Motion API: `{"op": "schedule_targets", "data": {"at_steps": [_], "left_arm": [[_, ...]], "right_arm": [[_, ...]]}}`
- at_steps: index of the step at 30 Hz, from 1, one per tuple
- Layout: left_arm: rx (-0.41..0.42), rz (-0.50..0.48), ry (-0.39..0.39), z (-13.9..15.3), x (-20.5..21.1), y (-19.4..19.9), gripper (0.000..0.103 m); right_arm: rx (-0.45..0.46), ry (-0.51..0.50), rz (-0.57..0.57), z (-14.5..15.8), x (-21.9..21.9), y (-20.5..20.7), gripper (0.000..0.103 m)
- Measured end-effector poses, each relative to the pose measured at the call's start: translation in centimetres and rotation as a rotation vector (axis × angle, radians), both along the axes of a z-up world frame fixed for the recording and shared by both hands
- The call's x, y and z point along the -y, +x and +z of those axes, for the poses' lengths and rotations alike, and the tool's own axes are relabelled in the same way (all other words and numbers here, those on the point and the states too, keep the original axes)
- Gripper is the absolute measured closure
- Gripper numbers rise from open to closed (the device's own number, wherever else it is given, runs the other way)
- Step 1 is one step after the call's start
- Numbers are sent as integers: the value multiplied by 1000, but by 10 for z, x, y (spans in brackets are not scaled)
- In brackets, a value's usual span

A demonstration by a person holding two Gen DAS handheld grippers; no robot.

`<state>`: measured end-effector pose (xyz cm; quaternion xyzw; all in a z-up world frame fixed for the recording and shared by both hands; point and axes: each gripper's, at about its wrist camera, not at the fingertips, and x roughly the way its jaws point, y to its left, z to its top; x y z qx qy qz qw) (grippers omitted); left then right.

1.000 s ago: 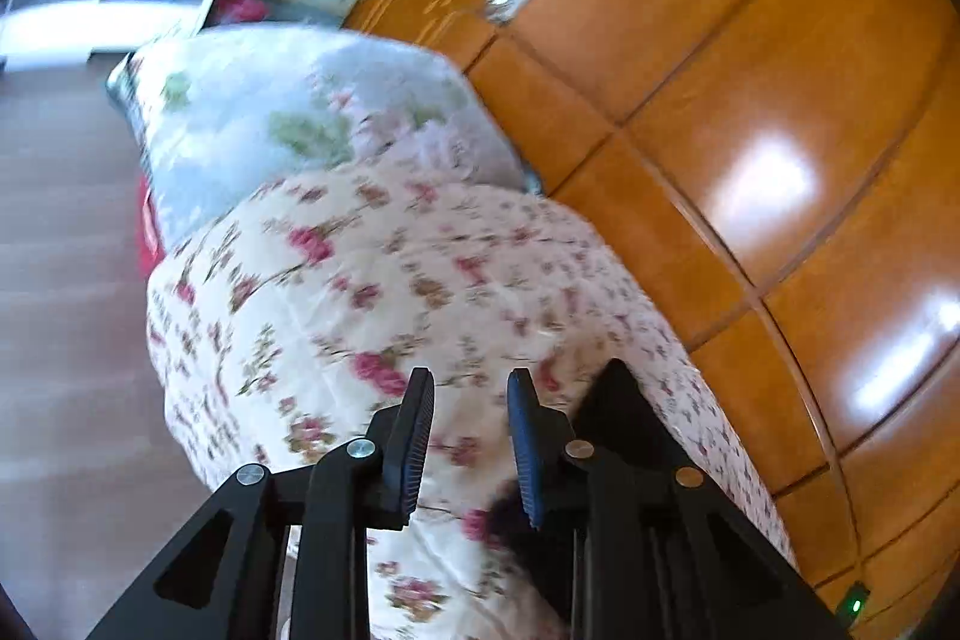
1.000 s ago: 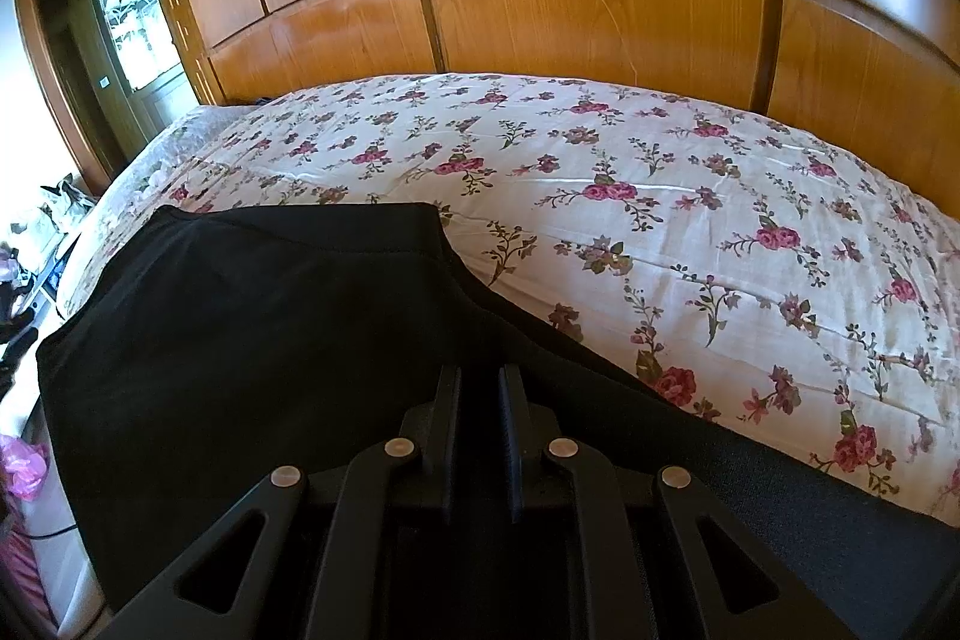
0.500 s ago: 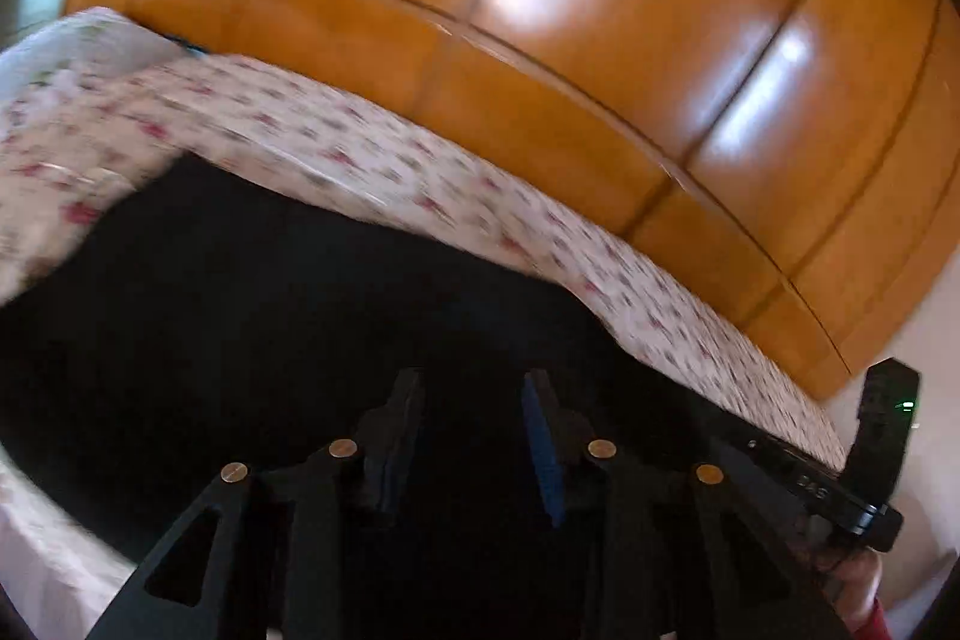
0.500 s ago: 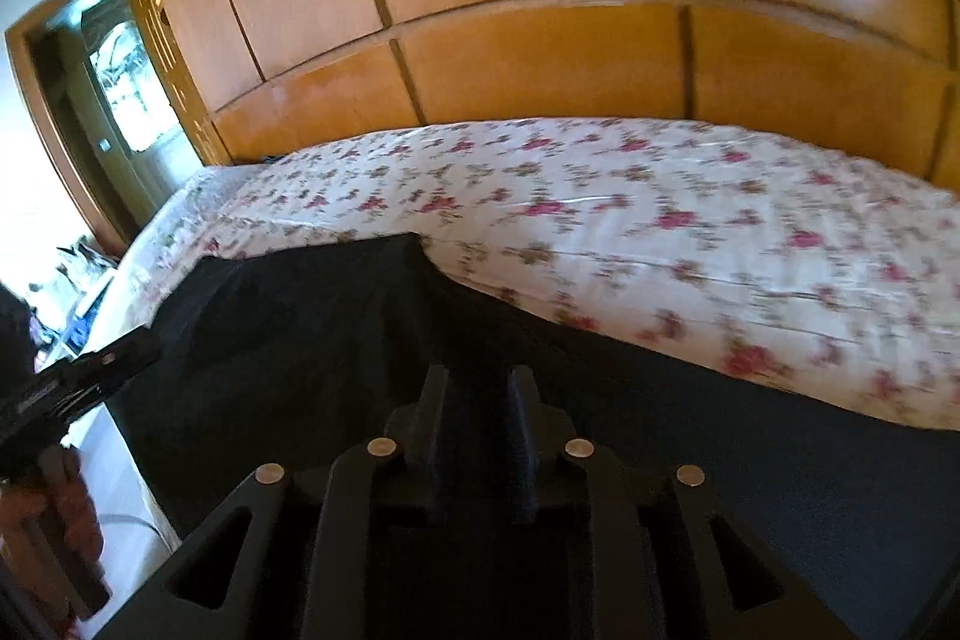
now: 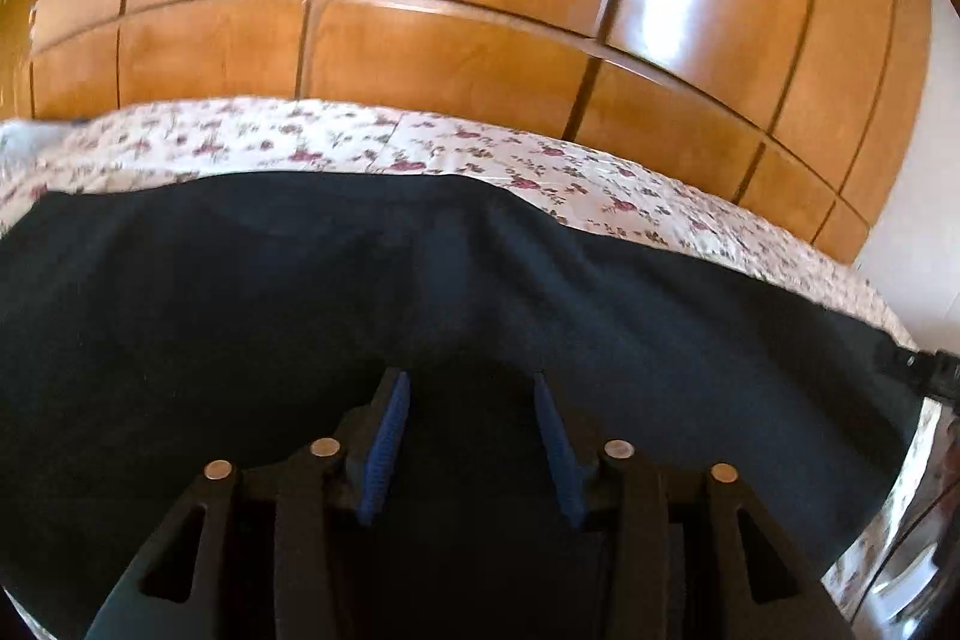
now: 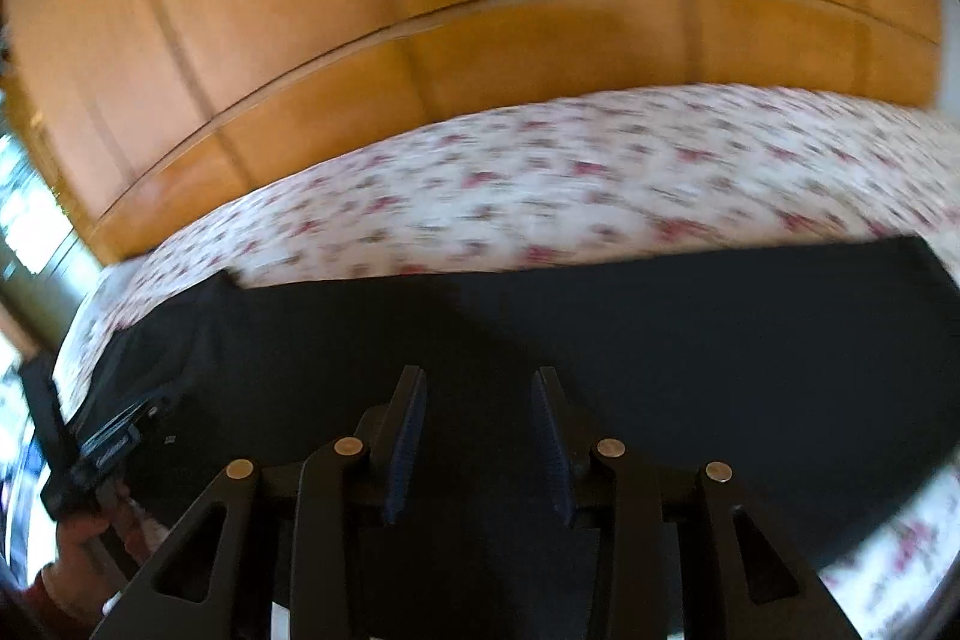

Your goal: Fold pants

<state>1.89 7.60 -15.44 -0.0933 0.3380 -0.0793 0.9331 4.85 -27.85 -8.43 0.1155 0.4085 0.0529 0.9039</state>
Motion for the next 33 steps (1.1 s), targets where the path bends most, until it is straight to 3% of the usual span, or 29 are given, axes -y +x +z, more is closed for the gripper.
{"op": "schedule_targets", "data": {"at_steps": [2,8,17,20,28,33], "left_arm": [[5,-18,-4,0,1,3,47],[30,-21,-50,-1,-4,1,47],[29,-21,-58,0,-4,-1,47],[30,-21,-58,0,-4,-1,47],[42,-24,-110,0,-10,-4,47],[48,-13,-131,2,-14,-8,47]], "right_arm": [[-8,0,-79,-2,24,-9,65],[13,70,-329,-1,98,-48,64],[19,195,-703,-13,182,-100,57],[12,268,-723,-27,198,-100,56],[78,244,-667,-35,212,-76,55],[101,340,-679,-32,216,-72,80]]}}
